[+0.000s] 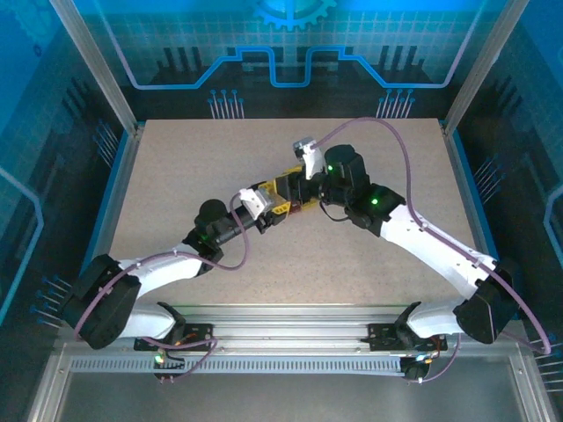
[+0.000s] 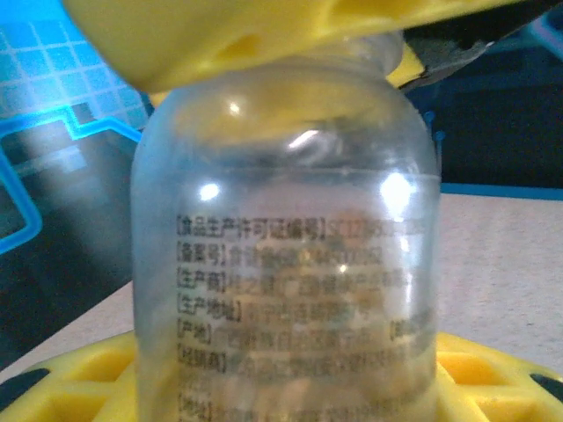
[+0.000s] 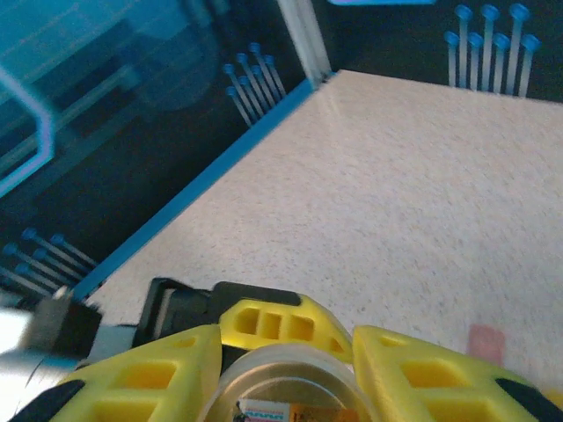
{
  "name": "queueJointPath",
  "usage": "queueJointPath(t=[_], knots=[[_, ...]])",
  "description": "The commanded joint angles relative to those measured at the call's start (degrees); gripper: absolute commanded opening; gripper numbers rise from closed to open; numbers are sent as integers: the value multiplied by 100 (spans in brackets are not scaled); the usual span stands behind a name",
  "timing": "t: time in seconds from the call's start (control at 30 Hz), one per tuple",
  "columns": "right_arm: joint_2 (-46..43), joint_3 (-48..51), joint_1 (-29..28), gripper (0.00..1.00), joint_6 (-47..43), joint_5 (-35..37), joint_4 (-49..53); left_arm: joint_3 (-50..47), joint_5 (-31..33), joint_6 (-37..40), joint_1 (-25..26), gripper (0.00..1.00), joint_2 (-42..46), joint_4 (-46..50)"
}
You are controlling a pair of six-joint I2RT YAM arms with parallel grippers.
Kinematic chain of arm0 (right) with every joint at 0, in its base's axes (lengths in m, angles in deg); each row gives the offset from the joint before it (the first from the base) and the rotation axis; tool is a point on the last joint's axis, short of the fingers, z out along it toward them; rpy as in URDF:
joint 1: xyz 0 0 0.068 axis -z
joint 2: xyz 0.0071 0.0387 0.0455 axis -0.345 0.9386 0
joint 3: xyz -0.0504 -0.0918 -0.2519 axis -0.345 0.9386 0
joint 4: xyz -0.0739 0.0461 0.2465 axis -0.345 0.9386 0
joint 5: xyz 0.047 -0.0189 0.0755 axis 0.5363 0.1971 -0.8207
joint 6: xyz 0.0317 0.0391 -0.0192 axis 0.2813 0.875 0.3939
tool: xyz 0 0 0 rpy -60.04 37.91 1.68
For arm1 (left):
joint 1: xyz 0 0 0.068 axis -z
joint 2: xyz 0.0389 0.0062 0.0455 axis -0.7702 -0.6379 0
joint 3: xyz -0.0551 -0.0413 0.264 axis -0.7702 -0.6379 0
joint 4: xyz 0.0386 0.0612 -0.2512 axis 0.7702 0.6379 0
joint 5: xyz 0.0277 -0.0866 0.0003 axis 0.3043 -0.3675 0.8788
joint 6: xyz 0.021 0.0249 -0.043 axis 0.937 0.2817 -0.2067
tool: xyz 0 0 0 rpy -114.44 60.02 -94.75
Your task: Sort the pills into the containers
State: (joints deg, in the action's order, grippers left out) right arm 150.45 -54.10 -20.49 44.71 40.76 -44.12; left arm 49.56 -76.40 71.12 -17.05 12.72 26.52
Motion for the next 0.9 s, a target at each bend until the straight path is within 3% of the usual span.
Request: queueJointPath(t=[0.0, 0.17, 0.87], knots=[[470, 62, -134, 38, 1183, 706, 815, 365, 89, 811, 417, 0, -48, -1194], [604, -116, -77, 51, 1501, 739, 738, 266, 238, 844, 429, 0, -295, -1471], [-74, -105, 312, 76, 1522, 692, 701, 147, 302, 677, 399, 0, -1140, -1654]])
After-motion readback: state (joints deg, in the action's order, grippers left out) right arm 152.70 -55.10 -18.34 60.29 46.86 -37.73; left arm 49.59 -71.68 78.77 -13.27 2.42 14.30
